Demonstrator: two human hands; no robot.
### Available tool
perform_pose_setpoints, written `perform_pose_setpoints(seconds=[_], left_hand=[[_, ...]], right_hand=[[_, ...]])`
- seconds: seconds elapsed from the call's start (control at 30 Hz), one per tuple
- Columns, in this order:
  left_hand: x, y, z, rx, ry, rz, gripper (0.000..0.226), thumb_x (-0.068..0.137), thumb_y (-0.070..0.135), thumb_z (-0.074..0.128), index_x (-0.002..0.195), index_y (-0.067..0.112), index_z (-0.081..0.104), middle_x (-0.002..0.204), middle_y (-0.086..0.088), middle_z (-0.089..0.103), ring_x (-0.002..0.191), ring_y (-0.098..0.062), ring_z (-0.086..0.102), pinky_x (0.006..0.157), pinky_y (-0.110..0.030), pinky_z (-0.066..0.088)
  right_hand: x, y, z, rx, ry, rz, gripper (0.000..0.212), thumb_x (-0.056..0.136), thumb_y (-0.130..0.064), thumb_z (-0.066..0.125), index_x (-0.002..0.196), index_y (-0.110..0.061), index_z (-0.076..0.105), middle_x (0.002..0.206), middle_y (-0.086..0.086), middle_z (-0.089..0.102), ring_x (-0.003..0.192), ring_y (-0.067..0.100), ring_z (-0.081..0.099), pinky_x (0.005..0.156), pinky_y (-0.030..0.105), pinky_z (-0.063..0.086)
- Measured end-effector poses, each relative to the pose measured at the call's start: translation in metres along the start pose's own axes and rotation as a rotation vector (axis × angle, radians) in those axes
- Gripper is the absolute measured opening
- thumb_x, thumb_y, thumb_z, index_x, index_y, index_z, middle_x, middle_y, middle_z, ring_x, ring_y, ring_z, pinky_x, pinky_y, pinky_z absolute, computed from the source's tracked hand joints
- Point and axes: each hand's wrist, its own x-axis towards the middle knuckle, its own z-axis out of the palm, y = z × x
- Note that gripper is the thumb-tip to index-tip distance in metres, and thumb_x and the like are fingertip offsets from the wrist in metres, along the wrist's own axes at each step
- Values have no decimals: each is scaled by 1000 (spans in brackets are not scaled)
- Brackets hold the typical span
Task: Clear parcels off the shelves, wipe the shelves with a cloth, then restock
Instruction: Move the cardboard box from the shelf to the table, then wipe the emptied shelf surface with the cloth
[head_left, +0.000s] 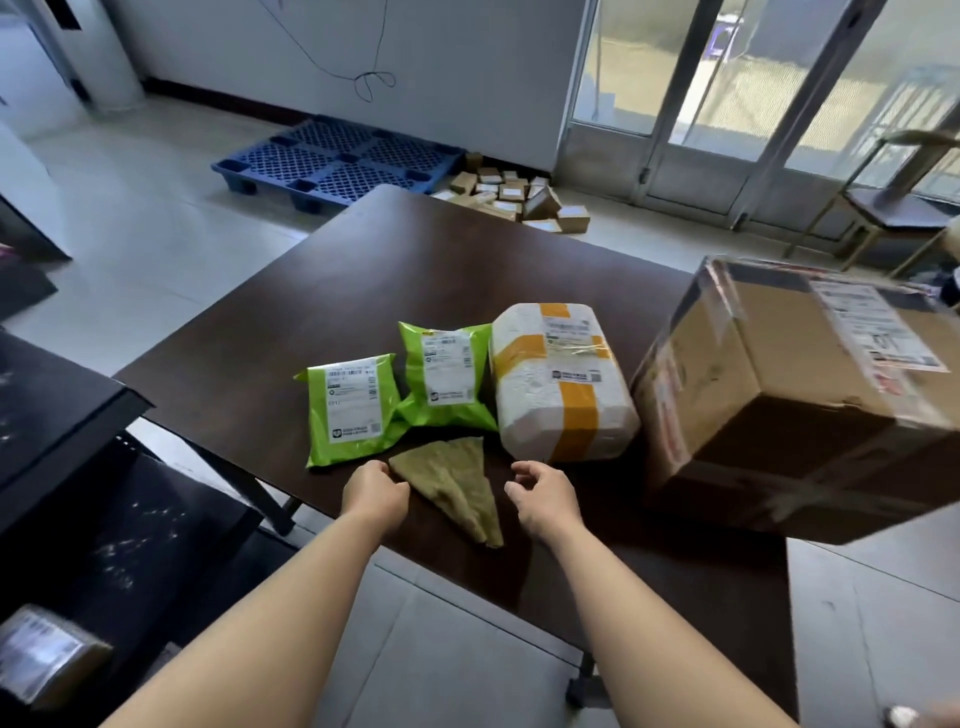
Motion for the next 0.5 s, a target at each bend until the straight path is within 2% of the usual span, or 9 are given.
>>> perform_pose_setpoints(seconds=[0.1,0.23,0.33,0.43,0.5], left_hand=[[21,-5,10,-70,-26,-57,55,89,19,63,138,2,44,133,-19,54,121,-34,52,99,-34,44],[45,-8,25,-288,-58,-147,42,86,14,64,118,-9,52,113,-26,63,106,-40,62,92,-44,52],[57,-11,31,-430,-57,-201,36,85,10,63,111,-13,57,101,-21,65,102,-41,64,89,-44,54],[64,-11,36,-481,-85,-207,36,84,14,66,109,-11,59,90,-17,63,84,-30,62,76,-37,50],[65,-9,37,-467,-91,-161,31,84,14,66,109,-6,63,90,-19,64,83,-28,60,79,-38,51]], right_hand=[[20,0,24,-10,-34,32,39,88,-16,65,126,-8,60,116,9,64,106,19,60,86,19,40],[38,4,44,8,-26,74,42,87,-15,68,126,-5,59,116,11,65,108,21,60,94,25,43],[45,7,52,39,-16,95,42,85,-13,69,125,-3,59,110,11,68,104,22,63,96,31,48],[52,7,56,81,-35,135,44,83,-9,70,124,-1,59,110,13,68,98,21,64,91,30,50],[54,5,58,107,-53,145,41,83,-5,68,123,1,59,108,14,68,90,16,61,83,26,49]])
